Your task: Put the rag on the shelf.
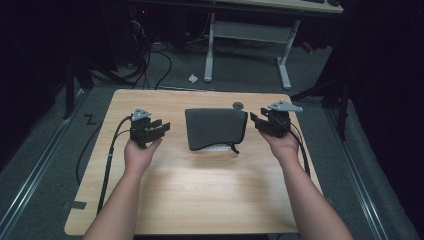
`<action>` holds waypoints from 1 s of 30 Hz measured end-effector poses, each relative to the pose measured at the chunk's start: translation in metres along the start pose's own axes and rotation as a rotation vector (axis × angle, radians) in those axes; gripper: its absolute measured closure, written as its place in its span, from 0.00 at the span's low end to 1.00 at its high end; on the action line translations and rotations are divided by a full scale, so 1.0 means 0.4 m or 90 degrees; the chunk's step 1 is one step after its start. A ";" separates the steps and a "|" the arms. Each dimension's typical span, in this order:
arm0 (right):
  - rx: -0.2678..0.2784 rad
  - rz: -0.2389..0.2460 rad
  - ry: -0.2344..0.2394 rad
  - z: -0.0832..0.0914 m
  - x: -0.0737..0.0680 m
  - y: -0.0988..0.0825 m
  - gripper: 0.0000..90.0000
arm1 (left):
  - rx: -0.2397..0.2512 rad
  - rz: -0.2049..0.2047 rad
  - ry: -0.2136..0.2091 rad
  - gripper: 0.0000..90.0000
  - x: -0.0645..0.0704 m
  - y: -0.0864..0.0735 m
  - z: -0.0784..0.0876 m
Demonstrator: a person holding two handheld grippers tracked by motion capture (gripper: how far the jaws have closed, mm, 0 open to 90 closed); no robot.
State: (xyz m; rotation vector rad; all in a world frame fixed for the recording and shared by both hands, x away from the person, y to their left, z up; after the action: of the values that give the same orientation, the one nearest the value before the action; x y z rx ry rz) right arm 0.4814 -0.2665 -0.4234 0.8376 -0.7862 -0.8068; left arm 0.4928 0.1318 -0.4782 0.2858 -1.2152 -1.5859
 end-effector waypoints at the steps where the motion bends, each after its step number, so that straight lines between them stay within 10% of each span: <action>1: -0.001 0.005 -0.003 0.010 -0.005 -0.002 0.56 | 0.003 -0.001 0.000 0.62 0.001 -0.011 0.007; 19: 0.014 0.083 0.037 0.161 -0.200 -0.086 0.47 | -0.039 -0.039 -0.033 0.54 0.064 -0.244 0.181; 25: -0.004 0.065 0.079 0.177 -0.311 -0.167 0.42 | -0.064 -0.036 -0.027 0.51 0.094 -0.353 0.240; 28: -0.015 0.041 0.076 0.181 -0.369 -0.273 0.47 | -0.121 -0.076 -0.026 0.49 0.131 -0.388 0.235; 30: -0.070 0.063 0.130 0.169 -0.385 -0.292 0.40 | -0.118 -0.066 -0.040 0.49 0.131 -0.386 0.223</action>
State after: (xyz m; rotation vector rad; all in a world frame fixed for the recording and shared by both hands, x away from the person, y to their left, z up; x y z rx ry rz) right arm 0.3197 -0.2080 -0.5345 0.7638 -0.5930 -0.6597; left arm 0.3185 0.1239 -0.5422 0.1842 -1.1061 -1.7960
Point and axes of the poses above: each handheld gripper's, and its own axes: z roughly backward along the jaws, y roughly out of its top, x roughly to its right, the point moved 3 cm from there along -z, roughly forward along the jaws, and after that the axes turned 13 degrees about z, right-handed, at the moved point
